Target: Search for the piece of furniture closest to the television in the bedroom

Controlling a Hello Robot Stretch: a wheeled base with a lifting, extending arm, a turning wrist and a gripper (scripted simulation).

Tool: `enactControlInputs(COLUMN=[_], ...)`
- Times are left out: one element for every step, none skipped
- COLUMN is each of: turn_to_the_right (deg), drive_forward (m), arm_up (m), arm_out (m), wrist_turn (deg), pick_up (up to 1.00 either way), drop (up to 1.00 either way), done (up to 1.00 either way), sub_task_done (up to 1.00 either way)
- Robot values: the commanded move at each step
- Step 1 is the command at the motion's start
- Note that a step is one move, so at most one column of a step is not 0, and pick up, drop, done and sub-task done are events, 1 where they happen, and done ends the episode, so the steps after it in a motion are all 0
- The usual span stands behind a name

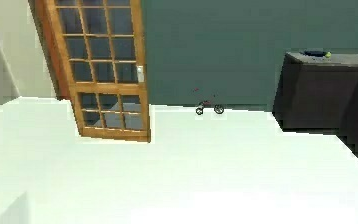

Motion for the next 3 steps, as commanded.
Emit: enactControlInputs(turn_to_the_right=[3.0,0.0,-12.0], drive_forward=[0.00,0.60,0.00], arm_up=[0.00,0.00,0.00], arm_out=[0.00,0.00,0.00], wrist_turn=[0.0,0.0,0.0], pick_up=[0.00,0.00,0.00], drop=[0.00,0.00,0.00], done=[0.00,0.00,0.00], sub_task_done=[0.00,0.00,0.00])
